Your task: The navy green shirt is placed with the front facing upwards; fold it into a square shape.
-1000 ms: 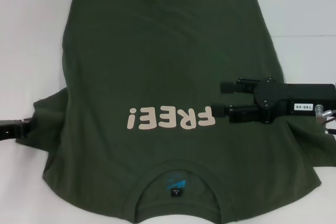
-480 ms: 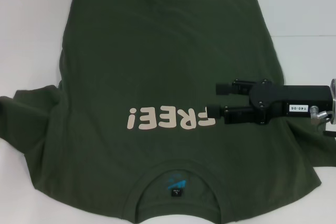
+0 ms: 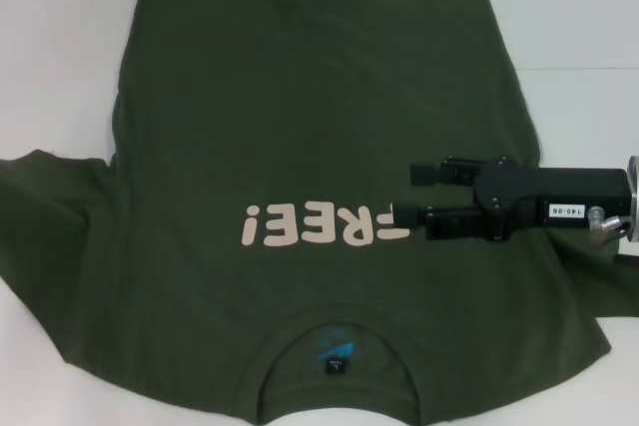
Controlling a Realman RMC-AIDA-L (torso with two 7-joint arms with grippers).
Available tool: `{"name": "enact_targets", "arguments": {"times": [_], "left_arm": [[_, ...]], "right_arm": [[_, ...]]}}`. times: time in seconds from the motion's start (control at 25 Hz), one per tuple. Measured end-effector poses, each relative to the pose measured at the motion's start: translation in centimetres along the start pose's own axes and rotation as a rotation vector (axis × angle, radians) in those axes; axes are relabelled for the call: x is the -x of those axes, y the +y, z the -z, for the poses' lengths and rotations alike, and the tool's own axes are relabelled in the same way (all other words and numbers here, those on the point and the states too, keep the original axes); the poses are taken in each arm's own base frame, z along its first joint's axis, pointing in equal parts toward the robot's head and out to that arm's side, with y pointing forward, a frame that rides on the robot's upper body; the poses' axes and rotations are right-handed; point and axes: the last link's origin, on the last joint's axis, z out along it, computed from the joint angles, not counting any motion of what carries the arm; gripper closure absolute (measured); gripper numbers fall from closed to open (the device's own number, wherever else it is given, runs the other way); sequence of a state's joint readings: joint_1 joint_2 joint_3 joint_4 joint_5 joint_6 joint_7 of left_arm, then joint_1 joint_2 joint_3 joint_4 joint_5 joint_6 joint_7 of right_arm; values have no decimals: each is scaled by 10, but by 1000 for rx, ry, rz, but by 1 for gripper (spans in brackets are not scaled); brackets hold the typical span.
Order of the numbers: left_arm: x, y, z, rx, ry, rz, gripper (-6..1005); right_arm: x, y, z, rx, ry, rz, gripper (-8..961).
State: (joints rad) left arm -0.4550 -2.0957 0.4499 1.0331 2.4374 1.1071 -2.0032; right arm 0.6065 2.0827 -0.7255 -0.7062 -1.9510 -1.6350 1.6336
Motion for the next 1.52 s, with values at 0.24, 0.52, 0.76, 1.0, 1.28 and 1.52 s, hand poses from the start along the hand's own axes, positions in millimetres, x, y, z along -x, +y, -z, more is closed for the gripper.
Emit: {"name": "enact_targets", "arguments": {"times": [0.24, 0.52, 0.76, 1.0, 1.28, 1.52], "left_arm": [[-10, -2, -1, -16, 18, -17, 966], [-17, 1, -3, -10, 24, -32, 956], [-14, 12, -1, 56, -1, -30, 948], [-21, 51, 10, 250, -41, -80, 940], [-33, 111, -8, 448, -100, -83, 930], [-23, 143, -40, 555, -122, 39, 922]], "right_arm": [[0, 0, -1, 2, 0, -2, 56], [0, 0, -1, 4, -1, -2, 57], [0, 0, -1, 4, -2, -2, 58], [0, 0, -1, 6, 0, 0, 59], [1, 1, -2, 13, 3, 9, 61], [-1, 2, 0, 13, 6, 8, 61]]}}
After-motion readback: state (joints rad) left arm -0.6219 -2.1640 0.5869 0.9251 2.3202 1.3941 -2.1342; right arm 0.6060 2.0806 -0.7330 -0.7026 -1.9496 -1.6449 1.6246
